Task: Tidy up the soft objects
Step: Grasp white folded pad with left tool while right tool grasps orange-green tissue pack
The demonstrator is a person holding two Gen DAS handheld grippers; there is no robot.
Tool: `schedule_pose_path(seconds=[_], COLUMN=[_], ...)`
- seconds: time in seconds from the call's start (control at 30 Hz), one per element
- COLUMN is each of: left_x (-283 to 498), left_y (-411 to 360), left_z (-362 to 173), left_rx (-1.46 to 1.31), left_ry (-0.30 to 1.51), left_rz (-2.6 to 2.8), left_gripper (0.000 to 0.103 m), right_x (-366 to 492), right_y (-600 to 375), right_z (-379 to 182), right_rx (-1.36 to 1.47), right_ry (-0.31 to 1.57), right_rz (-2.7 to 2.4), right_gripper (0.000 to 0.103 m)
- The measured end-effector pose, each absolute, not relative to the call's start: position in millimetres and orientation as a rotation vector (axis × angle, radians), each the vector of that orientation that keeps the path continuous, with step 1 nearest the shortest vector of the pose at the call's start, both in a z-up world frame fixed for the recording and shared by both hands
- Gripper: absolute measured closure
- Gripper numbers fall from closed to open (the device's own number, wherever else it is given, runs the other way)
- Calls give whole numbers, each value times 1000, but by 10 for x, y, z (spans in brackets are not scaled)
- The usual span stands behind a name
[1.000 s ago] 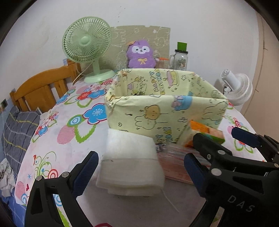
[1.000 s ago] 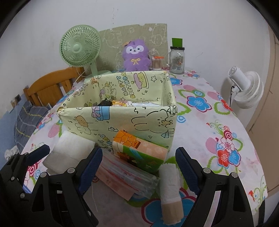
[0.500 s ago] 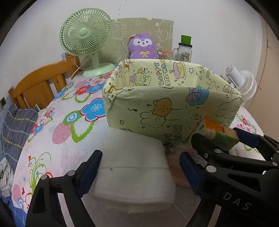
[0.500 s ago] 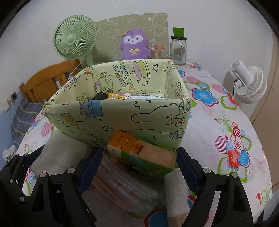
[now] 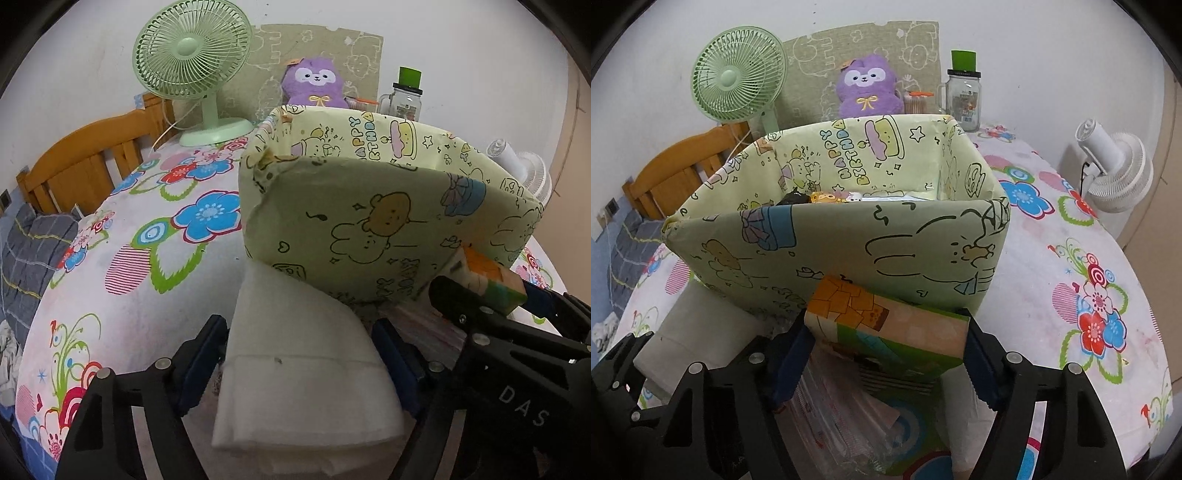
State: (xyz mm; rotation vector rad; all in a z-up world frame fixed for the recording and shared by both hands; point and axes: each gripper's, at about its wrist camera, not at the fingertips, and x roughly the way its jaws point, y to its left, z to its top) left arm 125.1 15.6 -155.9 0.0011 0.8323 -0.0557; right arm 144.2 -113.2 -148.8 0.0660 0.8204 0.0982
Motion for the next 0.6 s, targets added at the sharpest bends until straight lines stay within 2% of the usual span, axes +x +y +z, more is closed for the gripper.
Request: schedule_pose_path(seconds=[0.6], left_x=[1163], left_y=[195], left_z=[-1400], left_rx=[-22], left_ry=[782], left_rz=[-59], left_gripper=[44], right_x=[1337], right_y=[-1160], right_z=[-1342], right_rx=[70], right_ry=[773], right_rz=[75], right_gripper=[29])
